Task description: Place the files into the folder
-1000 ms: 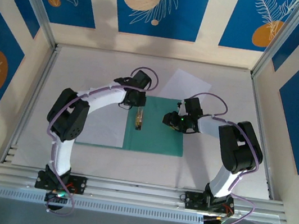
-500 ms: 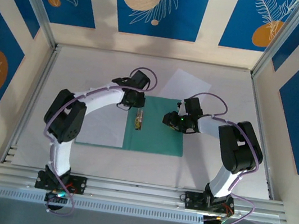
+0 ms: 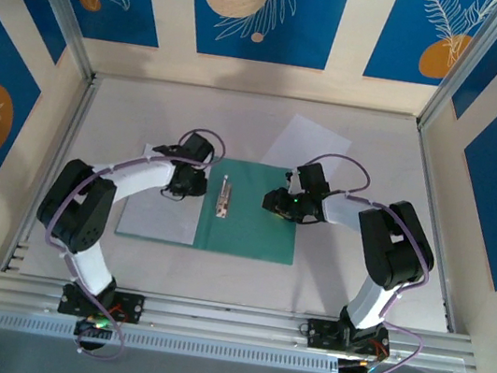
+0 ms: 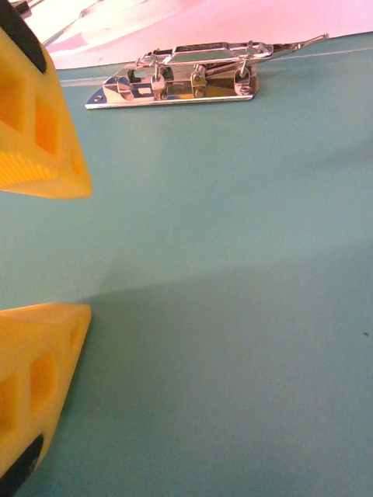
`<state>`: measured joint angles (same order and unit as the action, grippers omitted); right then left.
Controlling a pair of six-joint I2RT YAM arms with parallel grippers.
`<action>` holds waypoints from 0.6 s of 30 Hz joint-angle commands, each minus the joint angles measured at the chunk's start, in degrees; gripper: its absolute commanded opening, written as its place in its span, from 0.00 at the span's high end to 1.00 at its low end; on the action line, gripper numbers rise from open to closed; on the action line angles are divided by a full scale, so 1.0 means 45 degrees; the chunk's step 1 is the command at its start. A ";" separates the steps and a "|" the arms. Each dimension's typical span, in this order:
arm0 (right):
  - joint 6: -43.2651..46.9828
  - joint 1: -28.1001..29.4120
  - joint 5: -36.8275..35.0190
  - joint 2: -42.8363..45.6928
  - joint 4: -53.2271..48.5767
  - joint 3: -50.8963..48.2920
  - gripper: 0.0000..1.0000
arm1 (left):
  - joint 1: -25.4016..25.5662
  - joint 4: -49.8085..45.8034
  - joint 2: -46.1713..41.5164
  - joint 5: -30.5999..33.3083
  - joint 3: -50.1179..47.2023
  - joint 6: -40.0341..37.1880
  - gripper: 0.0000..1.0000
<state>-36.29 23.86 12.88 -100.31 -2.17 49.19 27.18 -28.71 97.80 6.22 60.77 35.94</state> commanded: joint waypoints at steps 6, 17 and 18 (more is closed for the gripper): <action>0.0308 -0.0064 -0.0304 0.1062 -0.2467 0.1410 0.58 | -0.0886 0.0886 -0.1117 -0.0692 -0.1951 0.0198 0.77; 0.0625 -0.1705 -0.2002 0.0802 -0.3811 0.2733 0.58 | -0.1079 0.1470 -0.1724 -0.0898 -0.3535 0.0372 0.77; 0.0586 -0.1931 -0.2067 0.0671 -0.3814 0.2787 0.58 | -0.1108 0.1506 -0.1733 -0.0912 -0.3630 0.0373 0.77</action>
<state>-34.35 17.12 6.22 -95.68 -15.99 60.58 23.11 -21.41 90.52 3.33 46.57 37.04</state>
